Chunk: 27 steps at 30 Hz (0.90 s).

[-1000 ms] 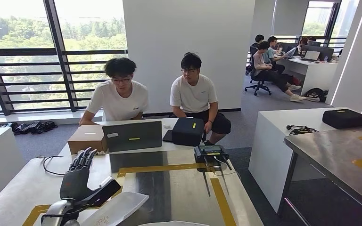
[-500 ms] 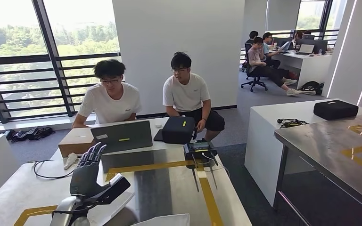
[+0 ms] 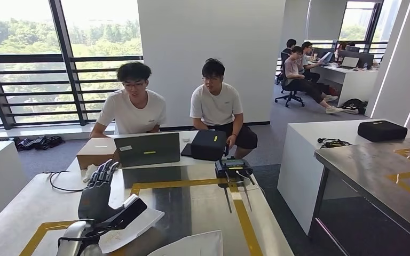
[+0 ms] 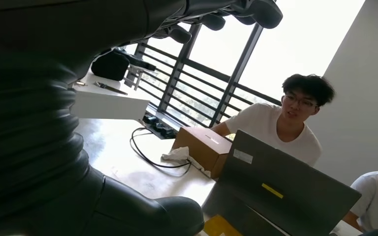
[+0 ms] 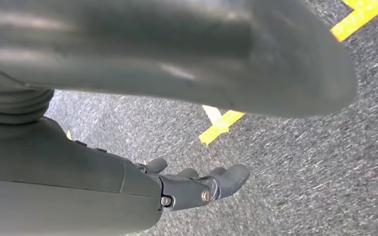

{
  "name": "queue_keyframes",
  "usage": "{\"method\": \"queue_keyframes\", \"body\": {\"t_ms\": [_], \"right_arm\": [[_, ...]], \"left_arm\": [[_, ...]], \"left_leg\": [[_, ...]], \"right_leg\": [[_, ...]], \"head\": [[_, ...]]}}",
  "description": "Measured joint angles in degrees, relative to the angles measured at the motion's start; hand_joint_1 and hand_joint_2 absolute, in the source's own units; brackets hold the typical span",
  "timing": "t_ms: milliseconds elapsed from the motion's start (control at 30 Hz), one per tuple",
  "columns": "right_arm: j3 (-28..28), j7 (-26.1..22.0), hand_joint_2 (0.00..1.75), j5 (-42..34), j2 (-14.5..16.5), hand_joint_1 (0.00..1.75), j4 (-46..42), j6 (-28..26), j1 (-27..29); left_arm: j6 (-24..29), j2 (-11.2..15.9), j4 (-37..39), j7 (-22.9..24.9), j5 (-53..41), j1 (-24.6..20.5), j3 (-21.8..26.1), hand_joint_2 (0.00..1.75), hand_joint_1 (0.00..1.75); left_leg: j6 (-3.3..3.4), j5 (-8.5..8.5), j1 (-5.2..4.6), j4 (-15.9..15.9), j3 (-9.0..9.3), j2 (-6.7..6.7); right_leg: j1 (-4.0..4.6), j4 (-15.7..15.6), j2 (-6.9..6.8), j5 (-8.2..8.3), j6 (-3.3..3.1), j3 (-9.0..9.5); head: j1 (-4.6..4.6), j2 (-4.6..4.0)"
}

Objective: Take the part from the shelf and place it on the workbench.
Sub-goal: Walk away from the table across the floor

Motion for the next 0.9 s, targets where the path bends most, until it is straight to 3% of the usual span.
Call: {"method": "queue_keyframes", "body": {"t_ms": [67,100,133,200,267,333,400,467,567,600,633,667,700,767,833,900], "right_arm": [[0.0,0.0,0.0,0.2,-0.1,0.0,0.0,0.1,0.0],[0.0,0.0,0.0,0.2,-0.2,0.0,0.0,0.1,0.0],[0.0,0.0,0.0,0.3,-0.2,0.0,0.0,0.2,0.0],[0.0,-0.1,0.0,0.4,-0.3,0.0,0.0,0.2,0.0],[0.0,-0.1,0.0,0.4,-0.4,0.0,0.0,0.3,0.0],[0.0,-0.1,0.0,0.4,-0.5,0.0,0.0,0.3,0.0],[0.0,-0.1,0.0,0.4,-0.5,0.0,0.0,0.4,0.0],[0.0,-0.1,0.0,0.4,-0.5,0.0,0.0,0.5,-0.1],[0.0,-0.1,0.0,0.5,-0.5,0.0,0.0,0.6,-0.1],[0.0,-0.1,0.0,0.5,-0.5,0.0,0.0,0.6,-0.1],[0.0,-0.1,0.0,0.5,-0.5,0.0,0.0,0.7,0.0],[0.0,-0.1,0.0,0.5,-0.5,0.0,0.0,0.7,0.0],[0.0,-0.1,0.0,0.5,-0.5,0.0,0.0,0.7,-0.1],[0.0,-0.1,0.0,0.5,-0.5,0.0,0.0,0.7,-0.1],[0.0,-0.1,0.0,0.5,-0.6,0.0,0.0,0.7,-0.1],[0.0,-0.1,0.0,0.5,-0.6,0.0,0.0,0.7,-0.1]], "left_arm": [[0.0,0.0,-0.1,0.0,0.0,0.4,0.0,1.75,0.0],[0.0,0.0,-0.1,0.0,0.0,0.6,0.0,1.75,0.0],[0.0,0.0,-0.1,0.0,0.0,0.7,0.0,1.75,0.0],[0.0,0.0,-0.2,0.0,0.0,0.9,0.0,1.75,0.0],[0.0,0.0,-0.3,-0.1,0.0,0.8,0.0,1.75,0.0],[0.0,0.0,-0.4,-0.1,-0.1,0.8,0.0,1.75,0.0],[0.0,0.1,-0.4,-0.1,-0.1,0.9,0.0,1.75,0.0],[0.0,0.3,-0.5,-0.1,-0.2,0.8,0.0,1.75,0.0],[0.0,0.5,-0.4,-0.1,-0.2,1.0,0.0,1.75,0.0],[0.0,0.6,-0.4,-0.2,-0.2,1.2,0.0,1.75,0.0],[0.0,0.7,-0.3,-0.2,-0.2,1.3,0.0,1.75,0.0],[0.0,0.8,-0.3,-0.2,-0.2,1.4,0.0,1.75,0.0],[0.0,0.8,-0.3,-0.2,-0.2,1.4,0.0,1.75,0.0],[0.0,0.8,-0.4,-0.3,-0.2,1.3,0.0,1.75,0.0],[0.0,0.8,-0.5,-0.3,-0.2,1.2,0.0,1.75,0.0],[0.0,0.8,-0.5,-0.3,-0.2,1.3,0.0,1.75,0.0]], "left_leg": [[0.22,0.5,-0.06,0.2,-0.86,0.07],[0.2,0.69,-0.09,0.3,-1.25,0.09],[0.14,0.83,-0.11,0.4,-1.58,0.1],[-0.01,0.96,-0.14,0.8,-2.09,0.15],[-0.37,1.16,-0.27,1.1,-2.59,0.25],[-1.03,1.58,-0.32,1.0,-2.91,0.28],[-1.75,1.69,-0.34,0.9,-3.08,0.18],[-2.37,-0.34,-0.32,3.0,-4.01,0.04],[-3.2,-6.05,0.21,12.8,-7.37,-0.07],[-3.45,-6.86,0.4,15.3,-8.04,-0.06],[-3.66,-6.54,0.59,15.8,-7.83,-0.06],[-3.87,-5.27,0.78,14.3,-6.65,-0.04],[-4.1,-3.49,0.98,10.9,-4.64,0.01],[-4.37,-1.44,1.05,4.2,-0.72,-0.08],[-3.79,-1.43,0.84,1.8,0.22,-0.32],[-2.56,-1.02,0.79,1.8,-0.54,-0.38]], "right_leg": [[-0.04,7.3,-0.03,-3.6,0.3,-2.62],[-0.03,9.0,-0.03,-3.95,0.36,-2.98],[-0.02,8.4,-0.03,-3.19,0.32,-2.24],[0.08,1.4,-0.03,-0.02,-0.11,2.02],[0.41,-5.2,-0.03,1.68,-0.79,5.81],[0.73,-6.9,-0.04,1.77,-1.27,6.54],[0.51,-7.6,-0.14,2.39,-1.92,6.38],[0.09,-8.4,-0.33,3.14,-2.73,6.3],[-0.09,-8.5,-0.48,3.79,-3.13,5.71],[-0.15,-8.4,-0.48,3.95,-3.05,5.46],[-0.27,-8.3,-0.47,4.09,-2.91,5.21],[-0.44,-8.1,-0.46,4.2,-2.73,4.97],[-0.63,-7.9,-0.45,4.27,-2.48,4.74],[-0.77,-7.3,-0.42,4.42,-1.73,4.1],[-0.64,-7.0,-0.34,4.85,-0.77,3.44],[-0.76,-6.9,-0.29,5.25,0.02,3.0]], "head": [[0.18,0.0],[0.26,0.0],[0.36,0.01],[0.6,0.02],[0.74,0.02],[0.84,0.03],[0.96,0.08],[0.89,0.11],[0.72,0.11],[0.71,0.11],[0.69,0.11],[0.69,0.11],[0.68,0.11],[0.6,0.11],[0.6,0.12],[0.66,0.13]]}}
